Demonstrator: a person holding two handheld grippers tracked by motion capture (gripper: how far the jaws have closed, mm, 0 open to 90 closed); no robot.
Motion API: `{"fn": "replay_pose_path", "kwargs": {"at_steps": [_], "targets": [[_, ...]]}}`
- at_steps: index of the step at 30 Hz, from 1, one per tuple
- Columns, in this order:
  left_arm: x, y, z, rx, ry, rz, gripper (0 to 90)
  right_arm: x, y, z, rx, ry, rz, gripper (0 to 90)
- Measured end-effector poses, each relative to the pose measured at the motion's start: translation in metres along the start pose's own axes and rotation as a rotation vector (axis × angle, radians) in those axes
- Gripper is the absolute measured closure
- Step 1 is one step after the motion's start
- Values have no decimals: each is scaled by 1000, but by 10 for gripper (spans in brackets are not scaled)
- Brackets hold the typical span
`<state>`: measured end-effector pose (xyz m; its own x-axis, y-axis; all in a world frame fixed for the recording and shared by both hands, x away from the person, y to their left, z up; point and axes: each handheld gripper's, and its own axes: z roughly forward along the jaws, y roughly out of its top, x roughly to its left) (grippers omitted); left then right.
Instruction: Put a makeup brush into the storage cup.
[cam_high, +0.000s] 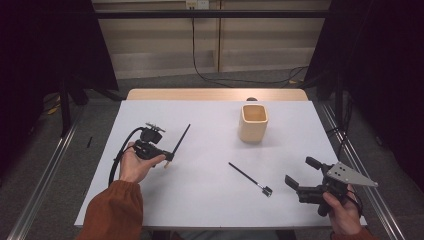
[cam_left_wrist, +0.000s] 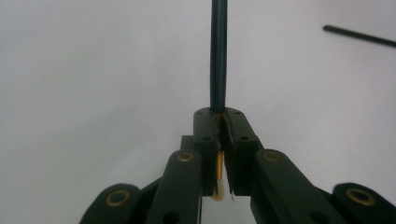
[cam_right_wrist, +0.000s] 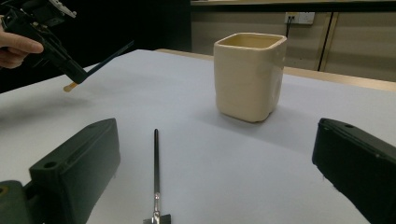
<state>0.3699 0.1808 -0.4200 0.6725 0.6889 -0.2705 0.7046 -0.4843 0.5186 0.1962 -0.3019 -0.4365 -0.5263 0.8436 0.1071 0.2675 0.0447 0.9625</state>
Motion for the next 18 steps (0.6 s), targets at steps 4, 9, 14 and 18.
{"fn": "replay_pose_path", "kwargs": {"at_steps": [4,9,14,18], "targets": [[-1,-3,-4,-64,9,1,846,0,0,0,0,0,0,2],[-1,-8,-12,-169,18,2,846,0,0,0,3,1,1,2],[-2,-15,-18,-253,28,20,846,0,0,0,1,2,1,2],[-3,-18,-21,-296,21,52,846,0,0,1,3,5,0,4]]}}
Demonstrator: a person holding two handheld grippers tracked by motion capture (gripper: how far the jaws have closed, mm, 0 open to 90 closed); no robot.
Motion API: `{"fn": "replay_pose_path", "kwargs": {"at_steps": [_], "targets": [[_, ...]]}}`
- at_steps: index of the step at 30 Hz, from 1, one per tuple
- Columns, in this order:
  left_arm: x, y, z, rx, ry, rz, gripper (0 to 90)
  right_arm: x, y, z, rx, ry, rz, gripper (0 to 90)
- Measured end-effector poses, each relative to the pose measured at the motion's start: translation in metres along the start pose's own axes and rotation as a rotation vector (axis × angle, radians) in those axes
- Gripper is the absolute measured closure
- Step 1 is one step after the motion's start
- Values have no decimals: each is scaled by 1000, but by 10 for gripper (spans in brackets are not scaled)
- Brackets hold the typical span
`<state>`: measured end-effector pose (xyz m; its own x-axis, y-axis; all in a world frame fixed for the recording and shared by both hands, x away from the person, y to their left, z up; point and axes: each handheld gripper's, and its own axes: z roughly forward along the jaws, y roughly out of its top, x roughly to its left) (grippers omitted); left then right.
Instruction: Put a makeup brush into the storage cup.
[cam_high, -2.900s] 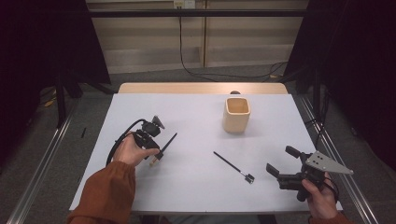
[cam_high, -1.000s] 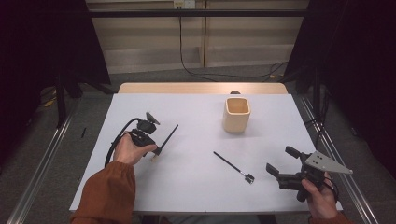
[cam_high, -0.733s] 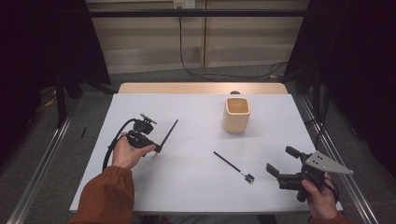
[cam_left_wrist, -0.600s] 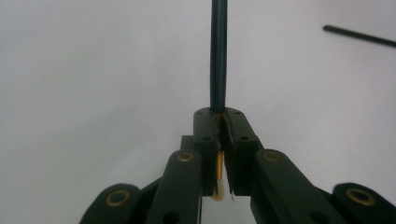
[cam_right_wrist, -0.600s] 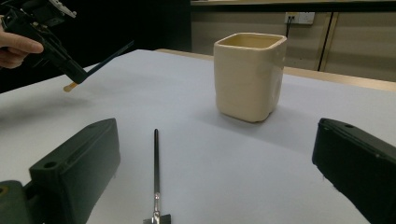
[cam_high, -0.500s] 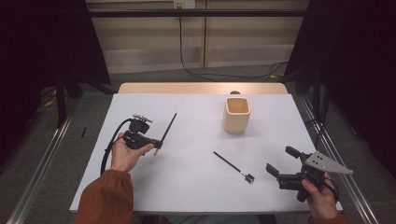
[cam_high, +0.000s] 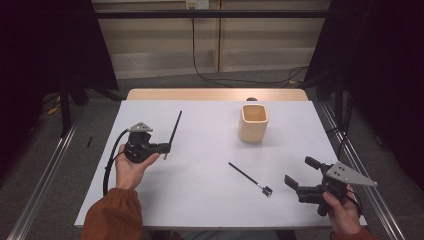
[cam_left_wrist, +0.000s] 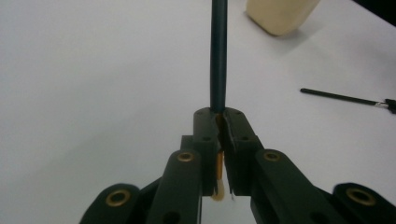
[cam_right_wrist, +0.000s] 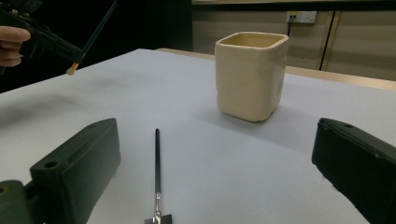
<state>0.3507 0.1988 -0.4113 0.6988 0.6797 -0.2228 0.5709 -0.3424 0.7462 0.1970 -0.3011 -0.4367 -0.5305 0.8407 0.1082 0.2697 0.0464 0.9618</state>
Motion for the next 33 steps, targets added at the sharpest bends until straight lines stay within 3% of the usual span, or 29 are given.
{"fn": "replay_pose_path", "kwargs": {"at_steps": [3,8,15,22,31,33], "targets": [[-2,-2,-3,-36,11,35,845,0,0,0,0,-1,-1,4],[-6,-4,-8,-115,25,51,846,0,0,0,2,1,-1,3],[-10,-7,-14,-210,-48,39,845,0,0,-1,1,3,0,3],[-16,-10,-20,-256,-105,50,845,0,0,-1,-1,3,0,3],[-30,-7,-14,-261,-197,76,845,0,0,-1,-3,12,-9,1],[-36,-5,-13,-249,-196,107,845,0,1,0,-4,14,-4,2]]}}
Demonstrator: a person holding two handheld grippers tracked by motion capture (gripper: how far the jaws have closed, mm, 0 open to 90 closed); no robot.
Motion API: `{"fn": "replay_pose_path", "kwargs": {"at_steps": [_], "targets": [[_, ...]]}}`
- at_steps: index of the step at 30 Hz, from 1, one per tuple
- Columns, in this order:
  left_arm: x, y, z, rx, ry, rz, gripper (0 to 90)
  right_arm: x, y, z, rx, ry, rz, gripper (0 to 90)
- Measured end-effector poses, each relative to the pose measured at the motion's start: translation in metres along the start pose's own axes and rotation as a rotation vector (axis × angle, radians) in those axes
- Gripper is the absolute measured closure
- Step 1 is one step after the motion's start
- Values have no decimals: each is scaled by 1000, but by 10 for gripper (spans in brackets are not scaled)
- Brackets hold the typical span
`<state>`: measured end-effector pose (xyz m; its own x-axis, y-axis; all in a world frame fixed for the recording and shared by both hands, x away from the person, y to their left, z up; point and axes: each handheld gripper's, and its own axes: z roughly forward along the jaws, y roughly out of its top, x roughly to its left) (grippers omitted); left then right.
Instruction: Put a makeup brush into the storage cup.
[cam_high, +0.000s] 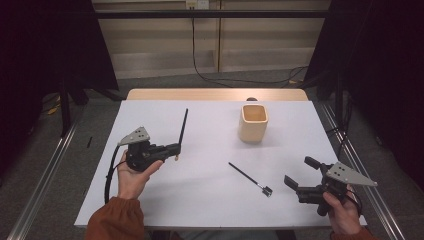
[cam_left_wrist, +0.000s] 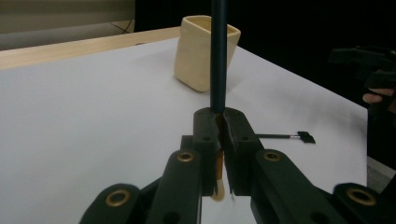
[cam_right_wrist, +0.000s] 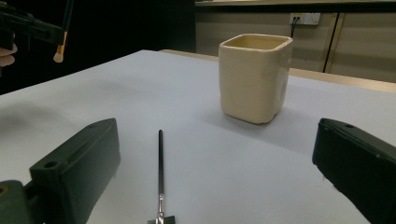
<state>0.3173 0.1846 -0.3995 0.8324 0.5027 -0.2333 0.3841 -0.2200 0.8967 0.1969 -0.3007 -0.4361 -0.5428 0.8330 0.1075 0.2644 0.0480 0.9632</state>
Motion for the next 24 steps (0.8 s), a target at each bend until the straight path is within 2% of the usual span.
{"fn": "replay_pose_path", "kwargs": {"at_steps": [12,20,24], "targets": [[-22,9,16,15,-72,59,845,0,0,0,-7,6,-3,3],[-35,15,31,56,-146,74,846,-1,0,0,-7,6,-4,3],[-38,18,36,83,-183,61,845,0,0,0,-7,8,-6,8]]}}
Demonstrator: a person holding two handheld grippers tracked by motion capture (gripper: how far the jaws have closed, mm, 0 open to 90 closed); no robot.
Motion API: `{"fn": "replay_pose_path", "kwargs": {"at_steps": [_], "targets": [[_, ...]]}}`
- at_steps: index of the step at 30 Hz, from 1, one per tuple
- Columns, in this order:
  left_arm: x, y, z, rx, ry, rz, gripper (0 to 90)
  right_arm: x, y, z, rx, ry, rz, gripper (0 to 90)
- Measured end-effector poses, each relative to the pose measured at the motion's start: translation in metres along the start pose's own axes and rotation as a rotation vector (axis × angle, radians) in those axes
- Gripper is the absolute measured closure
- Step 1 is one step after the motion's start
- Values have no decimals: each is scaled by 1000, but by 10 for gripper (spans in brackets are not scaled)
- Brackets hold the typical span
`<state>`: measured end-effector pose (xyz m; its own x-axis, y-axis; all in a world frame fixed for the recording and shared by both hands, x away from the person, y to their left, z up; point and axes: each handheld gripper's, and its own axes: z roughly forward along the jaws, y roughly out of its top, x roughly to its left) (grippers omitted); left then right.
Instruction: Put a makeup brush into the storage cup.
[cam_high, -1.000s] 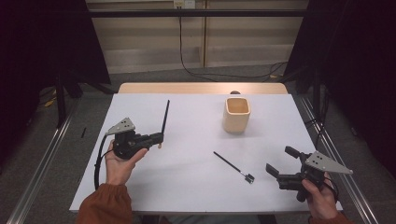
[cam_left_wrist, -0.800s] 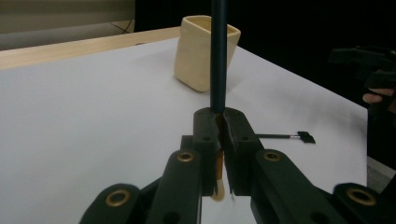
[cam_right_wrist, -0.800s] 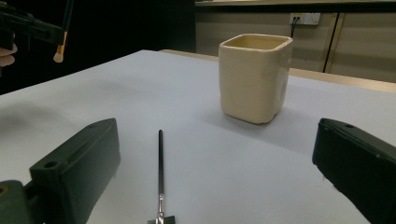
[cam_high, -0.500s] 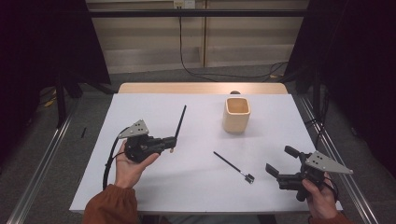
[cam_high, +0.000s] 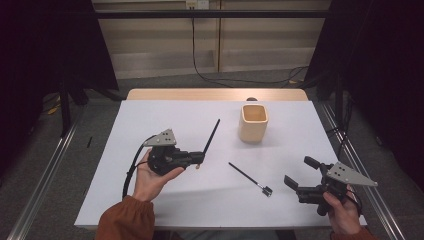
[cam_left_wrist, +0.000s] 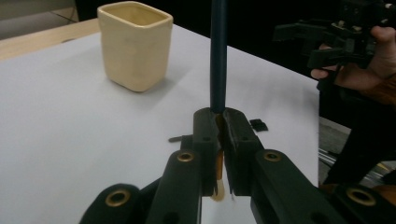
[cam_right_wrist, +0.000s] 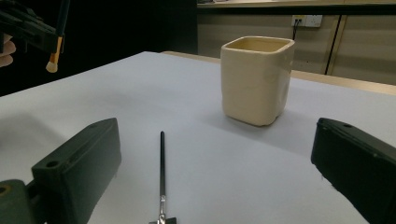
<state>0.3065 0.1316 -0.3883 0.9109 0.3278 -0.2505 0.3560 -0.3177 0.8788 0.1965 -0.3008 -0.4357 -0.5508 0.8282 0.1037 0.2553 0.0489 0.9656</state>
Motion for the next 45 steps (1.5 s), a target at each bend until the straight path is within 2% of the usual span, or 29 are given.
{"fn": "replay_pose_path", "kwargs": {"at_steps": [6,11,20,23,32,39,45], "targets": [[0,4,5,41,-44,-19,845,0,0,-1,-3,-4,5,7],[-3,7,8,77,-78,-9,845,0,0,0,2,2,-2,5],[-10,16,17,184,-106,4,845,1,0,1,5,8,1,2],[-11,19,20,208,-108,10,845,1,0,1,5,10,-1,2],[-16,26,28,338,-135,44,845,1,0,1,6,12,0,2],[-19,32,35,449,-116,87,845,1,0,1,8,15,-3,2],[-19,33,41,519,-125,91,845,1,0,1,8,17,-5,2]]}}
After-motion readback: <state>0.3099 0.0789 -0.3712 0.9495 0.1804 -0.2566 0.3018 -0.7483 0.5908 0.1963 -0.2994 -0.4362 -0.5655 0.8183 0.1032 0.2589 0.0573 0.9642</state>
